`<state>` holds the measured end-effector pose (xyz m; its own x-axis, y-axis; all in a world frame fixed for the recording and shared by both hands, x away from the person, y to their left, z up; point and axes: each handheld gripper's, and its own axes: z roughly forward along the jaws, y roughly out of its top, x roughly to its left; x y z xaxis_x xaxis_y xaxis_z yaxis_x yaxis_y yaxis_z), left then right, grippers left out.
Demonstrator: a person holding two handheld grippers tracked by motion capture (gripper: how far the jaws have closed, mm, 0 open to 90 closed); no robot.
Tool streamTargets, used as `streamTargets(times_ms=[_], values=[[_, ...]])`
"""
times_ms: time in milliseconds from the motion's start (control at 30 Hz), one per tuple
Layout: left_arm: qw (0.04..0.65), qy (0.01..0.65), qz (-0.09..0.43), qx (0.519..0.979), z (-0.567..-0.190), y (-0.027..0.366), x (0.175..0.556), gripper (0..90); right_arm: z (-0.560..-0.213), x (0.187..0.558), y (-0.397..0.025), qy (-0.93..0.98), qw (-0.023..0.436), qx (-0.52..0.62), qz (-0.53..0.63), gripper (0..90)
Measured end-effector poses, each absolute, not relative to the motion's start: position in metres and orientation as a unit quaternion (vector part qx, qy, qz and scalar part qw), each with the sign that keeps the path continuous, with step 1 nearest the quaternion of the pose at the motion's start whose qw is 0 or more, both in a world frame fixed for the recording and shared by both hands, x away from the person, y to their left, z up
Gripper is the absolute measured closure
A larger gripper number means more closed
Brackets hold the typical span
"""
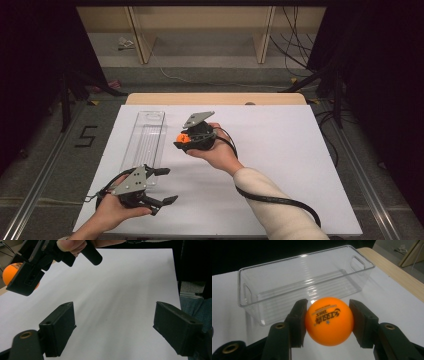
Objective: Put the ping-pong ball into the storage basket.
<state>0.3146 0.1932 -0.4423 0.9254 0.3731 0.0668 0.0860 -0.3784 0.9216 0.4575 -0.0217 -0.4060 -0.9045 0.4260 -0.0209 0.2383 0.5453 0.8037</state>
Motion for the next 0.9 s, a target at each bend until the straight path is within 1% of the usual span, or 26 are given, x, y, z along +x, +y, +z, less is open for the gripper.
streamTargets(times_ms=[900], values=[[0.538,0.137,0.131,0.821,-0.442,0.193,0.315,16.9,-0.405,0.468,-0.008,0.874,0.103,0.193,0.434,51.2]])
